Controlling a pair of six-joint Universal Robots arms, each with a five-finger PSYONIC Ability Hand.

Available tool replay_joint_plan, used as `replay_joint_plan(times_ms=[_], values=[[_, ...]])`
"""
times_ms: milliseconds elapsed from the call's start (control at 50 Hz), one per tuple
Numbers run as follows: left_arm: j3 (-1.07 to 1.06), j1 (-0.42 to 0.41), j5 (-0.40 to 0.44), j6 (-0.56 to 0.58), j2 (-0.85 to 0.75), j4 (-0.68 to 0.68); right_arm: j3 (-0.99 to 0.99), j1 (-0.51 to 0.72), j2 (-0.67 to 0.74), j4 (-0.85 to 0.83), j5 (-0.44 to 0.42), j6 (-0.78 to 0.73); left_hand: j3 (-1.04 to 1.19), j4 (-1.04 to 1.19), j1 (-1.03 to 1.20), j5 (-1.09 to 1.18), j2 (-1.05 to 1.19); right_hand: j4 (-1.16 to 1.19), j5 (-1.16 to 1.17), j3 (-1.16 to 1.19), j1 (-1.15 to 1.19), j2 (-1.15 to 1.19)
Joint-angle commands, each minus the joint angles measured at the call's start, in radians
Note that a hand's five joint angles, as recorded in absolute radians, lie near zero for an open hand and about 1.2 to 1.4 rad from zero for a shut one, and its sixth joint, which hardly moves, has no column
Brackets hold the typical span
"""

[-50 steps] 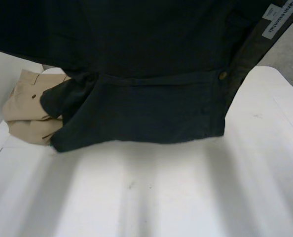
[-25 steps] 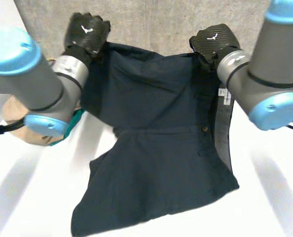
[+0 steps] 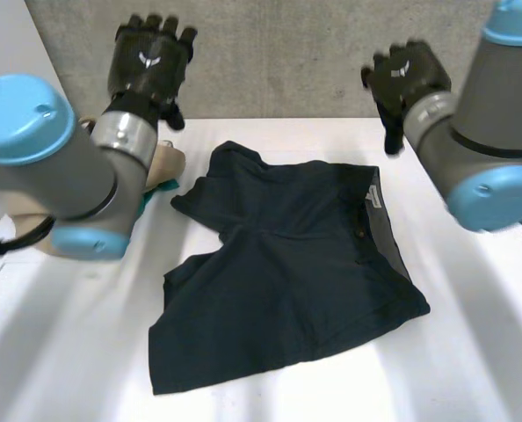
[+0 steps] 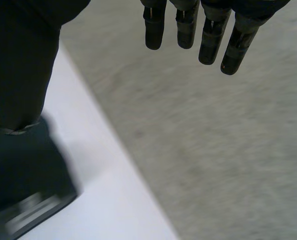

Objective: Fold the laundry.

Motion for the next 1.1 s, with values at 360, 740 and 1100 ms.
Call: replay_joint_plan(times_ms=[360, 740, 1100], values=[[-0.673, -0.104, -0.003, -0.306, 0.297, -0.487, 0.894, -0.331, -0.246, 0.002, -0.594, -0.149, 0.413, 0.421, 0.432, 0.401, 0.421, 0.067, 0.058, 0.087, 0.098, 0.082], [-0.736, -0.132, -0.013, -0.305, 0.277, -0.409, 1.004, -0.338, -0.197, -0.263, -0.580, -0.168, 0.404, 0.412, 0.423, 0.392, 0.412, 0.949, 0.940, 0.969, 0.980, 0.964], [-0.742, -0.152, -0.040, -0.300, 0.243, -0.355, 1.004, -0.338, -0.194, -0.271, -0.557, -0.152, 0.395, 0.403, 0.414, 0.384, 0.403, 1.161, 1.153, 1.181, 1.192, 1.176]])
